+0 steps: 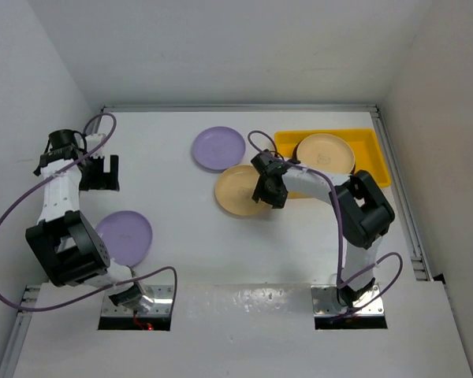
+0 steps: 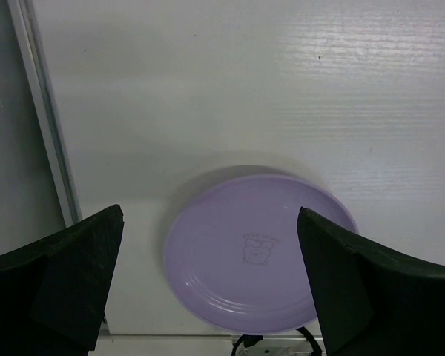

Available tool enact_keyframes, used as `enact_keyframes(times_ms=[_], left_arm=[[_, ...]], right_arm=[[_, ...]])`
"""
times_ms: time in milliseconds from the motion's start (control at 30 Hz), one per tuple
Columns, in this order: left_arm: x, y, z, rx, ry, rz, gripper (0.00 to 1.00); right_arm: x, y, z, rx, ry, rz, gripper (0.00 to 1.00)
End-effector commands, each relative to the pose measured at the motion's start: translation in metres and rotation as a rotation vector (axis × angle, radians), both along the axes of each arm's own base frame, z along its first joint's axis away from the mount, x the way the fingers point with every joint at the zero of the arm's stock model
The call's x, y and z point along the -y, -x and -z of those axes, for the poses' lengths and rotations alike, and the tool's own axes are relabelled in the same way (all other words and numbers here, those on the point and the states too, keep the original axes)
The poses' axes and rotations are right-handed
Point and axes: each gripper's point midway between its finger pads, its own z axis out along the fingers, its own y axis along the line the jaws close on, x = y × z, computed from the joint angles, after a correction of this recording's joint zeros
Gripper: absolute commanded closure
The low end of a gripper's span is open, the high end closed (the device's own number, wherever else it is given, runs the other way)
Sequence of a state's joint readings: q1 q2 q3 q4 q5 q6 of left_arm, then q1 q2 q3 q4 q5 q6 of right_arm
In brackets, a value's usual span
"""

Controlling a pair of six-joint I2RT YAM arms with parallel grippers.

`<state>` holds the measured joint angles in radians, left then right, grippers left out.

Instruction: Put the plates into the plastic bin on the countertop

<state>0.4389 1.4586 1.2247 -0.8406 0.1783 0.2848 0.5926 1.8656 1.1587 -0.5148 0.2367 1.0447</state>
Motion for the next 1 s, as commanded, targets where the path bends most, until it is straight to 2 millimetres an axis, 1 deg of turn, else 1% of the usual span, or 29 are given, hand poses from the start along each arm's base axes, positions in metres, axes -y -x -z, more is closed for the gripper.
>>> enact_keyframes(times_ms=[0,33,67,100,167,200,233,267,300,333,400,433,467,500,533,567,600,633,700,733,767,800,833,867,900,933,967], left_arm=[[-0.001,-0.004,-0.012,0.058,-0.011,0.039,0.00],[-0.002,-0.006,-0.015,0.066,-0.015,0.039,0.00],[0.000,-0.007,-0.016,0.071,-0.007,0.044,0.00],[0.000,-0.011,-0.021,0.088,-0.006,0.050,0.00],[0.000,-0.015,-0.024,0.098,0.000,0.056,0.00],[-0.001,-0.018,-0.025,0.100,0.004,0.048,0.00],[-0.002,-0.020,-0.029,0.109,-0.001,0.048,0.00],[-0.002,-0.020,-0.026,0.101,0.003,0.048,0.00],[-0.005,-0.020,-0.023,0.093,0.007,0.039,0.00],[-0.005,-0.022,-0.026,0.105,0.010,0.044,0.00],[-0.005,-0.023,-0.019,0.084,0.021,0.043,0.00],[-0.006,-0.025,-0.019,0.084,0.021,0.043,0.00],[-0.010,-0.024,-0.019,0.084,0.020,0.032,0.00],[-0.010,-0.024,-0.013,0.070,0.028,0.032,0.00],[-0.012,-0.027,-0.014,0.072,0.027,0.032,0.00],[-0.012,-0.028,-0.010,0.061,0.032,0.031,0.01],[-0.012,-0.028,-0.010,0.061,0.033,0.031,0.01],[-0.013,-0.030,-0.010,0.060,0.028,0.040,0.01],[-0.014,-0.030,-0.006,0.050,0.033,0.040,0.03],[-0.016,-0.030,-0.003,0.038,0.023,0.044,0.03],[-0.016,-0.027,0.001,0.026,0.020,0.040,0.04],[-0.020,-0.026,0.004,0.017,0.025,0.029,0.04],[-0.021,-0.023,0.008,0.003,0.019,0.032,0.04],[-0.021,-0.023,0.012,-0.006,0.024,0.032,0.04],[-0.024,-0.022,0.012,-0.006,0.024,0.023,0.04],[-0.024,-0.022,0.012,-0.006,0.024,0.023,0.04],[-0.024,-0.022,0.012,-0.006,0.024,0.023,0.04]], right_arm=[[-0.010,-0.013,0.011,0.029,-0.048,0.094,0.48],[-0.009,-0.010,0.016,0.019,-0.044,0.089,0.55],[-0.011,-0.011,0.016,0.020,-0.047,0.083,0.73],[-0.012,-0.008,0.019,0.011,-0.034,0.073,0.82],[-0.005,-0.001,0.021,0.000,0.004,0.054,0.97],[-0.002,0.002,0.015,0.011,0.017,0.046,1.00],[0.002,0.005,0.011,0.008,0.030,0.040,1.00],[0.004,0.009,0.001,0.025,0.034,0.000,1.00],[0.009,0.010,-0.003,0.046,0.056,-0.017,1.00],[0.007,0.005,-0.034,0.136,0.050,-0.121,1.00],[-0.002,0.002,-0.056,0.210,0.029,-0.237,1.00],[-0.003,-0.007,-0.090,0.318,0.013,-0.302,1.00],[0.001,-0.015,-0.105,0.354,0.012,-0.309,1.00],[0.016,-0.024,-0.114,0.366,0.008,-0.274,1.00],[0.057,-0.044,-0.132,0.395,-0.014,-0.160,1.00],[0.070,-0.051,-0.142,0.408,-0.039,-0.127,1.00],[0.086,-0.058,-0.148,0.427,-0.030,-0.095,1.00],[0.138,-0.072,-0.152,0.438,0.005,0.037,1.00],[0.172,-0.081,-0.151,0.427,0.044,0.099,1.00],[0.213,-0.088,-0.154,0.427,0.059,0.196,1.00],[0.228,-0.090,-0.137,0.367,0.068,0.225,1.00],[0.246,-0.097,-0.146,0.376,0.066,0.264,1.00],[0.251,-0.099,-0.142,0.363,0.052,0.270,1.00],[0.258,-0.103,-0.126,0.325,0.032,0.284,1.00],[0.264,-0.112,-0.132,0.351,0.012,0.291,1.00],[0.271,-0.114,-0.131,0.352,0.007,0.313,1.00],[0.276,-0.117,-0.118,0.325,-0.006,0.324,1.00]])
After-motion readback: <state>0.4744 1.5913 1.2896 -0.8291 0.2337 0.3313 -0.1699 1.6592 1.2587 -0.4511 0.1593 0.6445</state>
